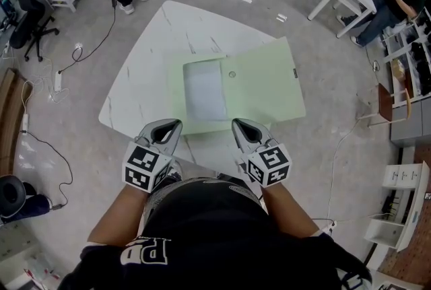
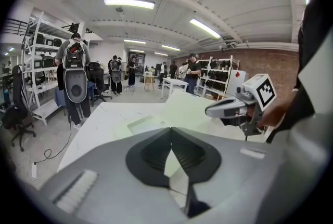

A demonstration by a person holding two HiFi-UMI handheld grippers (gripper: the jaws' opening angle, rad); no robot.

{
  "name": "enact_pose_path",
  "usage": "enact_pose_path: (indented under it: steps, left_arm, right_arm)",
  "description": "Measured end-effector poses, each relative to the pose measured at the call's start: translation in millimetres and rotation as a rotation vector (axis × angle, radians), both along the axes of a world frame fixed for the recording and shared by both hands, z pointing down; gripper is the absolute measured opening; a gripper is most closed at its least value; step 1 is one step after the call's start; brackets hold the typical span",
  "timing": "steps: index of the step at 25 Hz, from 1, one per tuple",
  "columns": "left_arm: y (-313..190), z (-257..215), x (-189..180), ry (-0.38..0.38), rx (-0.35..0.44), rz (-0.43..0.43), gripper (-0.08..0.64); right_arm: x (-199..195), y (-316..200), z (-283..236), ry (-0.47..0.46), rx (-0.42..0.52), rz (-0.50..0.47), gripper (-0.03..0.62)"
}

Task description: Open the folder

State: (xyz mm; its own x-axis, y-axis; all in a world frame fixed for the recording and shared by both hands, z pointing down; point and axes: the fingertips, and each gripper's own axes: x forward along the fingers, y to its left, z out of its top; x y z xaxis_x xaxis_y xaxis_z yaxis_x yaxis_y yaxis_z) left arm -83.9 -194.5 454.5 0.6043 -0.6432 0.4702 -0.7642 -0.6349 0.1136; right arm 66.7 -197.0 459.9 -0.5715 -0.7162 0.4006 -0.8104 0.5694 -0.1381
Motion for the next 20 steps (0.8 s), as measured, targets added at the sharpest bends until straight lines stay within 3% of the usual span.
enact_pose_path:
  steps: [20]
  left_arm:
    - [-0.8, 4.2, 8.7, -0.013, 0.0, 0.023, 0.058]
  right_arm:
    - [5.9, -4.8, -0.7, 0.004, -0.004, 0.0, 0.0]
